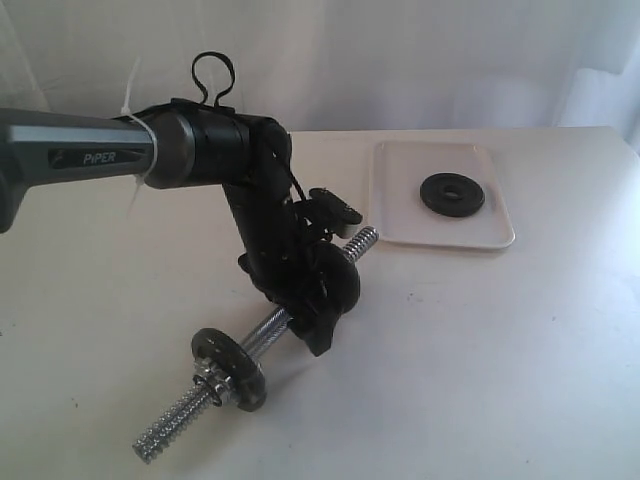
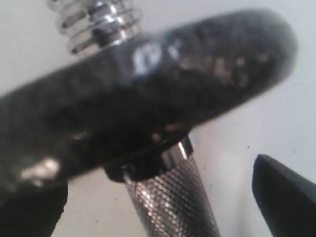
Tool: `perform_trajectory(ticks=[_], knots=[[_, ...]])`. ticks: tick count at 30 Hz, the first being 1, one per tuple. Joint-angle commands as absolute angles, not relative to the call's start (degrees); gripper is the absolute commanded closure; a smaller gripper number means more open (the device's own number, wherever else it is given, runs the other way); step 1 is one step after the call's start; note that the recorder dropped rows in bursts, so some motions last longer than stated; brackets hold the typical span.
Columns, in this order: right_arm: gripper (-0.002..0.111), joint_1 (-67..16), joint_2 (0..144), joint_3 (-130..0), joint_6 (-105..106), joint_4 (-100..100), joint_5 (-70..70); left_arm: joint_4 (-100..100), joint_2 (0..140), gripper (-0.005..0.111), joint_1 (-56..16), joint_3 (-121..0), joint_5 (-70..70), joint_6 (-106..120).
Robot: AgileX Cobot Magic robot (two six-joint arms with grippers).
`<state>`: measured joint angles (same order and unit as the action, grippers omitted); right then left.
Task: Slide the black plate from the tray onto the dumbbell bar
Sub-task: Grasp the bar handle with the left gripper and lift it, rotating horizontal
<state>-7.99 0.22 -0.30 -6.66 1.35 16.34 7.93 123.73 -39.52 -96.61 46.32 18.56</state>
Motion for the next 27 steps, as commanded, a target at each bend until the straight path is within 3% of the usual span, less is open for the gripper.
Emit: perform_trajectory(ticks=[1,5,7,9,10,12,27], knots=[[0.108,-8.01,0.00,0.00,-6.83,1.49,16.23,8.01,123.57,0.002,-39.81,-96.77,45.90,17.96],[0.108,-8.01,0.00,0.00,-6.83,1.49,16.23,6.90,123.57,0.004,-39.81,-96.77,45.40,17.96],[0.108,-8.01,0.00,0.00,-6.83,1.49,16.23,5.83,123.57,0.016,-39.81,-96.77,45.83,17.96],[0.108,-8.01,0.00,0.00,-6.83,1.49,16.23,5.07,123.57,0.043,-39.81,-96.77,47.27,18.44],[0.108,-8.01,0.00,0.00,-6.83,1.49,16.23,5.06,123.57,0.070,-39.81,-96.77,48.14,19.84],[0.108,-8.01,0.00,0.00,-6.83,1.49,16.23,4.91,123.57,0.106,-39.81,-96.77,49.01,21.32],[0.108,-8.01,0.00,0.00,-6.83,1.49,16.23,3.54,123.24,0.107,-39.81,-96.77,54.73,33.61]])
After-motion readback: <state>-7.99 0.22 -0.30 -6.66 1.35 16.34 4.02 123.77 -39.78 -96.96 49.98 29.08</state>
